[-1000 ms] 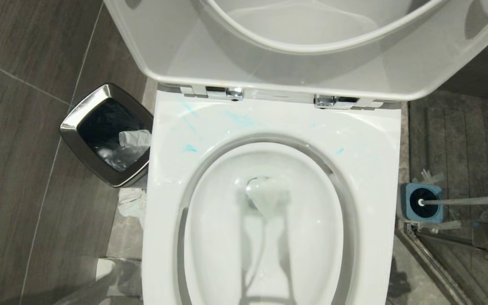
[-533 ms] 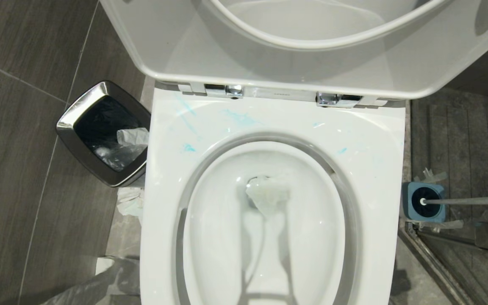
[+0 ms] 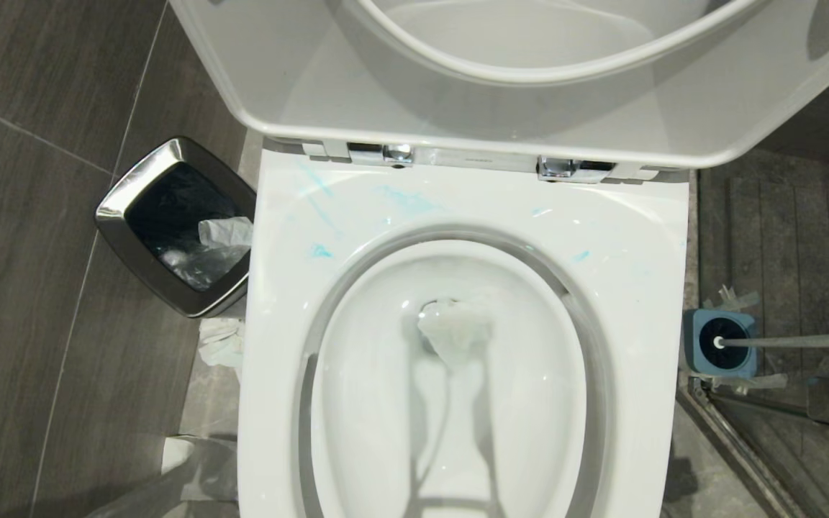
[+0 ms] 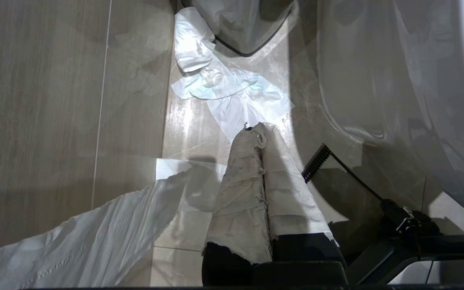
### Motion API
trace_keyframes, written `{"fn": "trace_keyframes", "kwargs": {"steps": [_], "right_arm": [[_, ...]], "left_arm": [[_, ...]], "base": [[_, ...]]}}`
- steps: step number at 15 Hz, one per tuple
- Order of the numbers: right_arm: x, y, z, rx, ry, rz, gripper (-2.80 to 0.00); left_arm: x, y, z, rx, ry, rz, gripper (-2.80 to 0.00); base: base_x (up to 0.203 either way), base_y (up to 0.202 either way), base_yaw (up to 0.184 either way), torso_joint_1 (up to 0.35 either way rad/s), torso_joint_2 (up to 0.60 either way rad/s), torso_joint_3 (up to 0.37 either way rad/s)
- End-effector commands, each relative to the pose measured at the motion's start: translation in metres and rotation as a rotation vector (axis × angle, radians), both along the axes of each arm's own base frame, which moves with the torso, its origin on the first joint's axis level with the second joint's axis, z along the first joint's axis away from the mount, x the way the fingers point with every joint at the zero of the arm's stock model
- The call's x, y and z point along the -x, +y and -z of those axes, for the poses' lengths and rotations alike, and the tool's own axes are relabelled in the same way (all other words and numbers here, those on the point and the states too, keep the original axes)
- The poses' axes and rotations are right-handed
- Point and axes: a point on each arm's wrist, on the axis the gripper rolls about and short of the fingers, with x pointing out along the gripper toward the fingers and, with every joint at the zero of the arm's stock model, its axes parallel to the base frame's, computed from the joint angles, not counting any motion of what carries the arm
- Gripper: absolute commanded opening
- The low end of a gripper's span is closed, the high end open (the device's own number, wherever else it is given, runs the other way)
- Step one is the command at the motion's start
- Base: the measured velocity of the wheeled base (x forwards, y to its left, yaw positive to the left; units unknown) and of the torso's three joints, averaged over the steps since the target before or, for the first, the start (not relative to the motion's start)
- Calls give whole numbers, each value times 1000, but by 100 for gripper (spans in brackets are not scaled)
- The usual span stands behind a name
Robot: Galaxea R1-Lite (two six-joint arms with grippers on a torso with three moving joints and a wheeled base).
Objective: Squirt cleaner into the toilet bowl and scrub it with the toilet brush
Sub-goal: Pour in the cleaning agent
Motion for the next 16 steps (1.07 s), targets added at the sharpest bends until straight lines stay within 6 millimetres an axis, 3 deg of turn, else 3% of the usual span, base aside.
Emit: {"fn": "trace_keyframes", "kwargs": {"steps": [1,16], "right_arm": [[0,0,2,1,5,-1,-280],[0,0,2,1,5,0,-280]], "left_arm": [[-1,0,2,1,7,0,-280],[-1,0,2,1,7,0,-280]], "base": [[0,0,0,0,0,0],[0,0,0,0,0,0]]}}
